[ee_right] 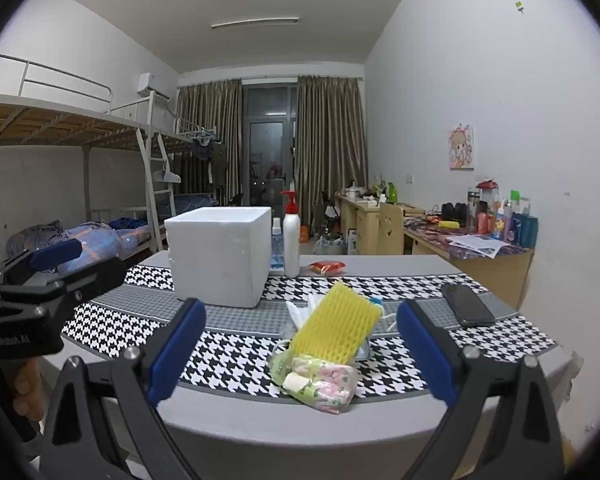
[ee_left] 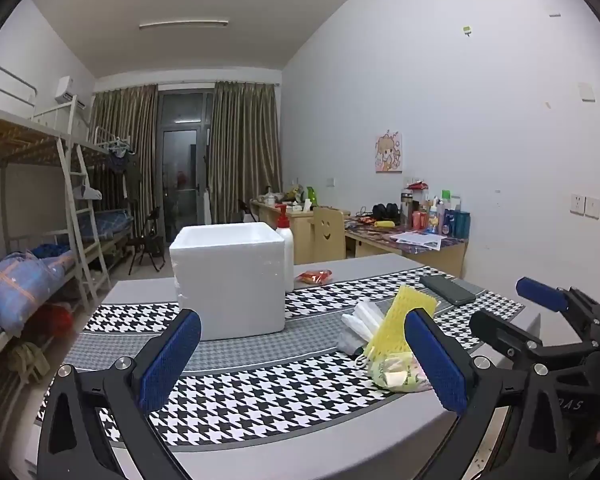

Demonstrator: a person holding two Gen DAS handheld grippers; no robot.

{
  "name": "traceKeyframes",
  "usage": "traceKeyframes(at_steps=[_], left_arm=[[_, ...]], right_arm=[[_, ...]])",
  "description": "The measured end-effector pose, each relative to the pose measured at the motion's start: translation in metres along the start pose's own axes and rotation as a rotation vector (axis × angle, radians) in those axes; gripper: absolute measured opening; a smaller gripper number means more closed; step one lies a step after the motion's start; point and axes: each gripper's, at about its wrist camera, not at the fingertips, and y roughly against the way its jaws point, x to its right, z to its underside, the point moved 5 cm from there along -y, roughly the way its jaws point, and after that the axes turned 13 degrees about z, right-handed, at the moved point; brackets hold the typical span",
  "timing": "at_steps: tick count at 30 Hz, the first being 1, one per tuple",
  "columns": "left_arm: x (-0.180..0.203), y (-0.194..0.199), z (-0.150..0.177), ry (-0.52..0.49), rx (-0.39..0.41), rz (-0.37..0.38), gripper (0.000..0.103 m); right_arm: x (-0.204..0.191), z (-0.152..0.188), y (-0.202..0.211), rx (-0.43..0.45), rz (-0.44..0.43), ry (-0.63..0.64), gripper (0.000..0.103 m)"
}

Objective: Organize soft objects

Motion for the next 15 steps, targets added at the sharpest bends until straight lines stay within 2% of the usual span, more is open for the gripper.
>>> traceKeyframes(at_steps=[15], left_arm=[[-0.0027,0.0014,-0.0022,-0.003,0.007,-0.011,0.102]], right_arm=[[0.0025,0.0012,-0.0036,-0.013,-0.006,-0.011,0.098]])
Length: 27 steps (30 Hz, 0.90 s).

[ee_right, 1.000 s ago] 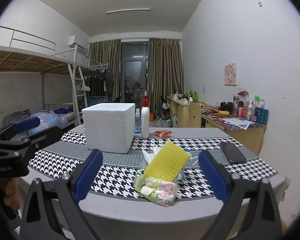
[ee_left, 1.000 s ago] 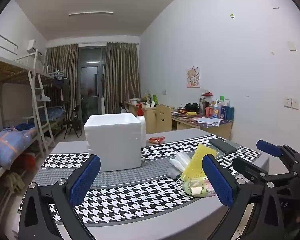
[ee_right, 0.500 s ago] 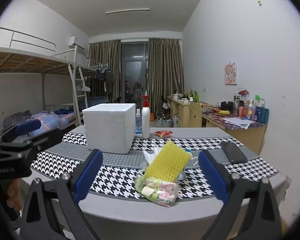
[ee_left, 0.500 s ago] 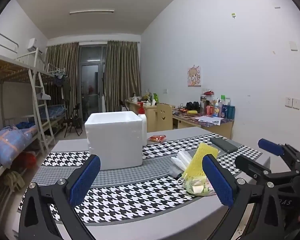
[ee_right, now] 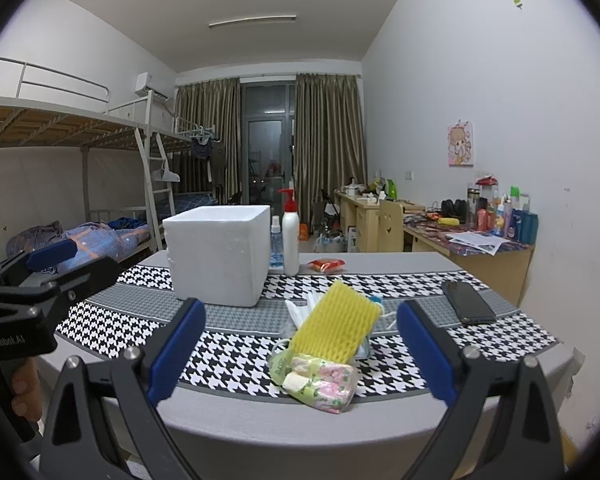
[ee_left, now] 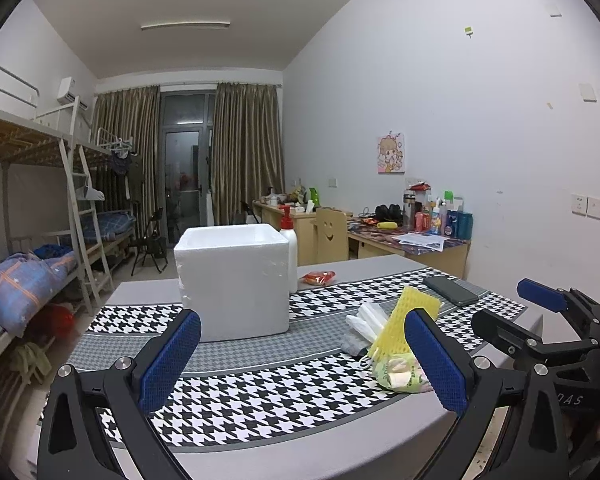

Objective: Organize soft objects

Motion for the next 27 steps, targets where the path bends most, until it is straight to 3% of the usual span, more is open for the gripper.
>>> traceKeyframes(at_steps=[27], left_arm=[[-0.0025,-0.0019,0.0039,0.004,-0.007,-0.009,0.102]], right_arm=[[-0.0063,-0.0012,0.0016,-0.002,0.003,0.014,0.098]])
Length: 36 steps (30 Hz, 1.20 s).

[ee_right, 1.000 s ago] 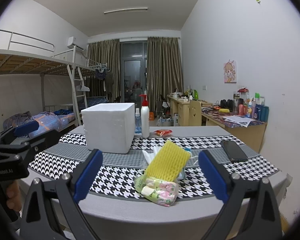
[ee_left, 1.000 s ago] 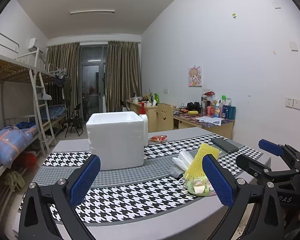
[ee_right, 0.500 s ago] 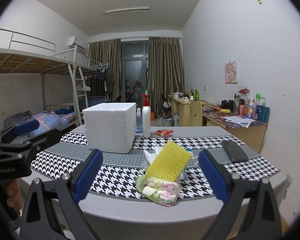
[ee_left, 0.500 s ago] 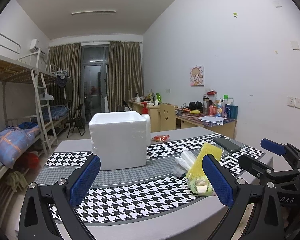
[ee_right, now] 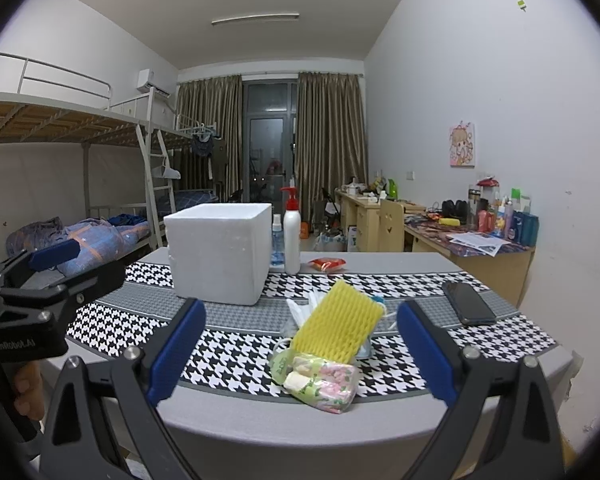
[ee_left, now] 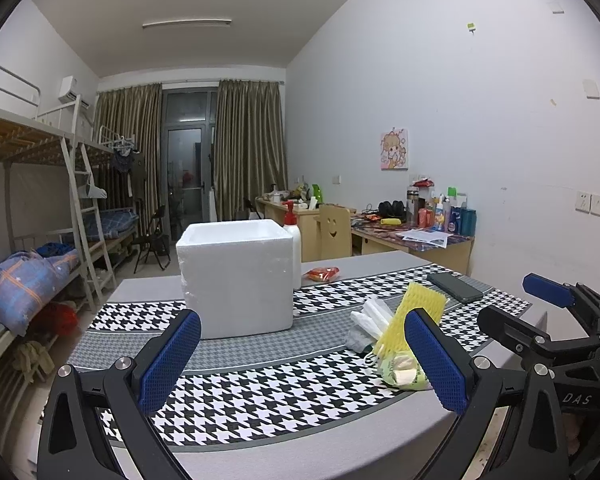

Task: Organize soft objects
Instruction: 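Reach the right gripper to the yellow foam net and close on it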

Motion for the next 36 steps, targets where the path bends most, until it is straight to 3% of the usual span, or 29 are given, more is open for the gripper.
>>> traceKeyframes(at_steps=[8,36], left_arm=[[-0.003,-0.008,0.002,0.001,-0.020,0.008,0.102],[0.004,-0.088,0.020,0.004,-0.165,0.126,0.102]], right_arm=[[0.001,0.004,-0.010,-0.009,0.022,0.008,0.098],[0.026,0.032,-0.069,-0.179,0.090,-0.010,0.098]])
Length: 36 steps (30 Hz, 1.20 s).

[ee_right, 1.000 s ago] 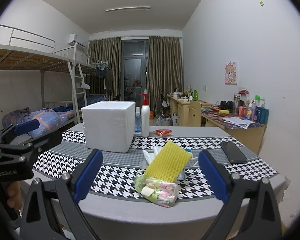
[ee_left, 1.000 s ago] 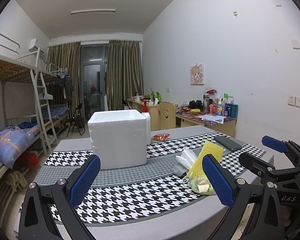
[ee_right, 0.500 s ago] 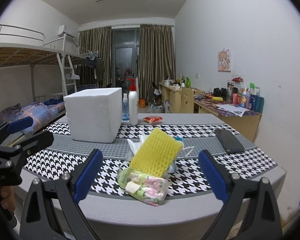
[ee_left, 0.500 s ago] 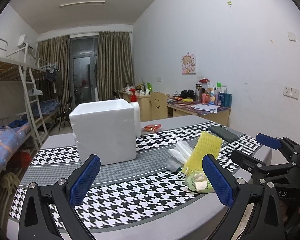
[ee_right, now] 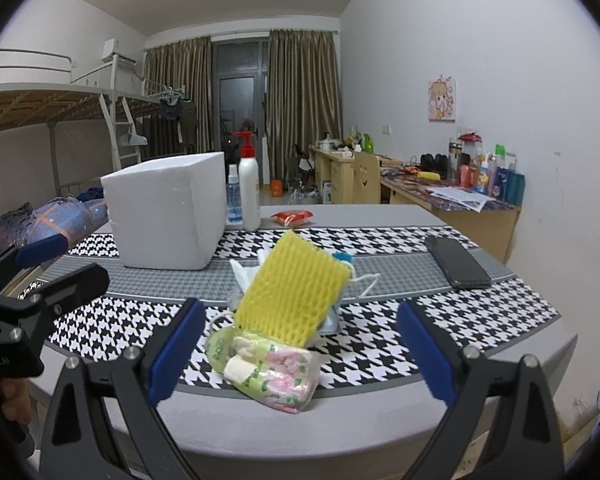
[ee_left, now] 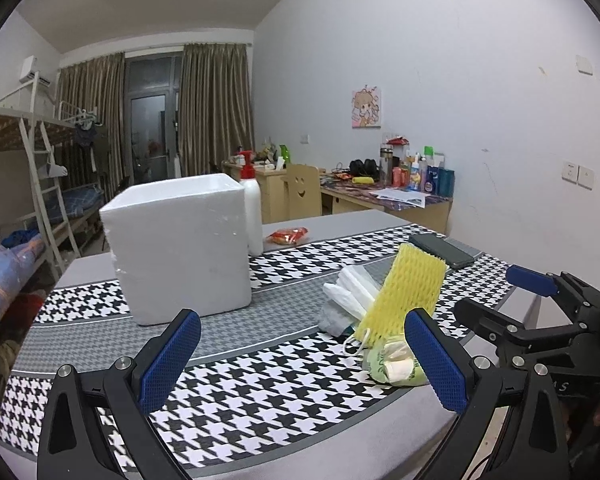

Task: Organize soft objects
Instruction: 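Reach the right gripper to the yellow foam net and close on it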

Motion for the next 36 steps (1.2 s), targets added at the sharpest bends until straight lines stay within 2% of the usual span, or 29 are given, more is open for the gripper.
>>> traceKeyframes(at_steps=[8,22,31,34,36], left_arm=[[-0.003,-0.019,0.001,0.008,-0.037,0.012,0.102],[-0.014,-0.050,0.005,0.027,-0.098,0.020,0.102],[-0.017,-0.071,0.008,0.034,-0.139,0.037,0.102],[-0.018,-0.075,0.009,0.039,-0.147,0.043,0.102],[-0.017,-0.078,0.010,0.044,-0.154,0.053,0.102]], right_arm=[[0.003,0.002,-0.018,-0.031,0.003,-0.004,0.098],[0.002,0.004,-0.050,-0.082,-0.039,-0.012,0.096],[0.000,0.012,-0.068,-0.144,-0.118,-0.045,0.080],[-0.003,0.014,-0.074,-0.171,-0.139,-0.049,0.069],[-0.004,0.015,-0.076,-0.185,-0.154,-0.048,0.059]])
